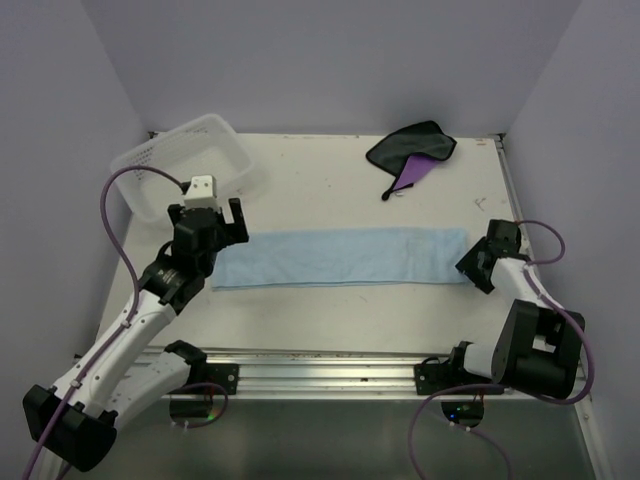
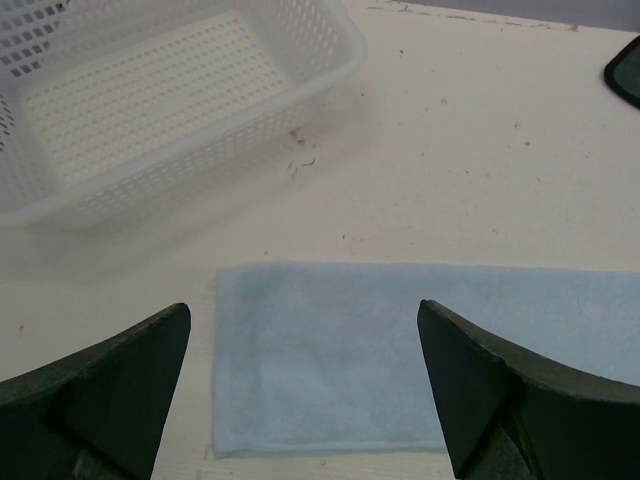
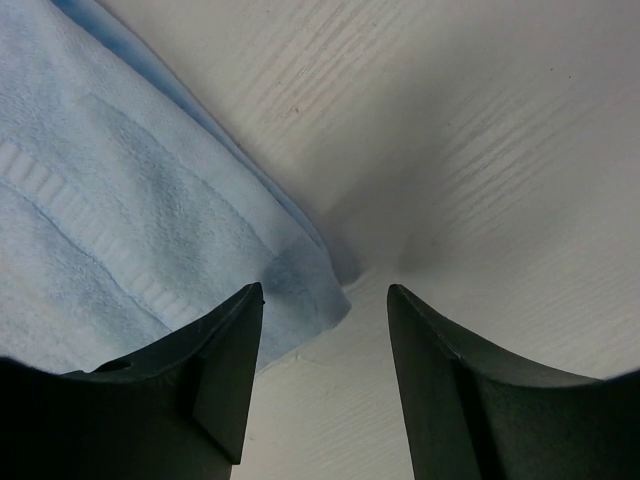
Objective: Roll the towels
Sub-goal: Fold the towel
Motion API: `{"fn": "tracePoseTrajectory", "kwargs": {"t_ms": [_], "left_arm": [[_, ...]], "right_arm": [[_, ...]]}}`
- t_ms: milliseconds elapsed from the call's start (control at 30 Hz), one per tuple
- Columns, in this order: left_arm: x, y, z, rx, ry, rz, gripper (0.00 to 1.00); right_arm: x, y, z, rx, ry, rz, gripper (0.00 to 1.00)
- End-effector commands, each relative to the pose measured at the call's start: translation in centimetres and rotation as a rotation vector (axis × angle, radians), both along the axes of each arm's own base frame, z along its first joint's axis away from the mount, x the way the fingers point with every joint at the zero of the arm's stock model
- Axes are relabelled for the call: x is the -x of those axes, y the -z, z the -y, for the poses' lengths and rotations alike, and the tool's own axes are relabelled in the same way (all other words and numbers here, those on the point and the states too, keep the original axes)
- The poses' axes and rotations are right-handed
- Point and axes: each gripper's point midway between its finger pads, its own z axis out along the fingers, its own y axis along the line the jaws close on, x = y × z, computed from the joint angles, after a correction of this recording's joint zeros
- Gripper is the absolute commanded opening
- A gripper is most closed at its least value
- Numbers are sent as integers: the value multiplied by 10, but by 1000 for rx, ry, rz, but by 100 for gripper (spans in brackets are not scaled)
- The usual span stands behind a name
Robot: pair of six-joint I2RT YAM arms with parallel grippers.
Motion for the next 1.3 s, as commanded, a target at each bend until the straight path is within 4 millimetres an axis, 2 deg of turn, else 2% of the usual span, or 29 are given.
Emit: {"fn": "tracePoseTrajectory", "kwargs": {"t_ms": [0,200,467,667,1067,1267], "left_arm": [[-3,-18,-4,-3,-34,79,99],[0,-19,-2,-3,-27,84,100],[1,-18,-2,-1,-27,83,100],[1,-17,-2,1,-30,80,100],[1,-14,1,5,-18,72,99],[0,-13,1,4,-14,69,100]], "right_arm": [[-5,-3,-3,-18,-1,48,56],[-3,2,-11,-59,1,65,54],[-7,6,-8,-47,19,81,50],[-8,18,-7,-47,29,87,48],[-15,17,-8,-61,17,88,44],[-18,20,-11,-78,11,88,37]]}}
